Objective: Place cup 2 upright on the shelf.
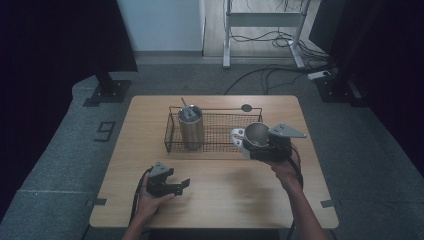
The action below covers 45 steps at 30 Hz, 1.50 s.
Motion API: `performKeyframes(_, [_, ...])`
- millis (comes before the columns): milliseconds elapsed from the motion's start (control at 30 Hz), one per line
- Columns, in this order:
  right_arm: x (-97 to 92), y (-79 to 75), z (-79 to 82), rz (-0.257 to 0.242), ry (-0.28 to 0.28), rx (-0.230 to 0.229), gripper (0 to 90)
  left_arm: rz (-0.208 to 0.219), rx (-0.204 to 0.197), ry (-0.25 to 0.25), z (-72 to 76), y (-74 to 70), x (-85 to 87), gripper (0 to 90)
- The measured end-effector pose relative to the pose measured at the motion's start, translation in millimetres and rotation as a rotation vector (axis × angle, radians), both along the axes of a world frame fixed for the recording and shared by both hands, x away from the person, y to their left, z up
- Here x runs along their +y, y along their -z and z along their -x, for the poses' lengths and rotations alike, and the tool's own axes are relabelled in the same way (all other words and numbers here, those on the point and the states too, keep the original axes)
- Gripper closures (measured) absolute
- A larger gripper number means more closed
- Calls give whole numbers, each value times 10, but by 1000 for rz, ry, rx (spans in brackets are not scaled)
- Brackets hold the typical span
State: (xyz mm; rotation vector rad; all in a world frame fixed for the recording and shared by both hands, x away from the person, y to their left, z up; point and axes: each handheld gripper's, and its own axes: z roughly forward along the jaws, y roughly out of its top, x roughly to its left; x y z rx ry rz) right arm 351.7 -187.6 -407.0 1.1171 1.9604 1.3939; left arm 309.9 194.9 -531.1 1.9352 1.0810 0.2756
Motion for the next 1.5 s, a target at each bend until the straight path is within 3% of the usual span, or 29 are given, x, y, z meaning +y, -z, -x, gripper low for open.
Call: performKeyframes(1500, [125,-122,-326,17,7,9,64,8,-2,-4,3,-15,24,151])
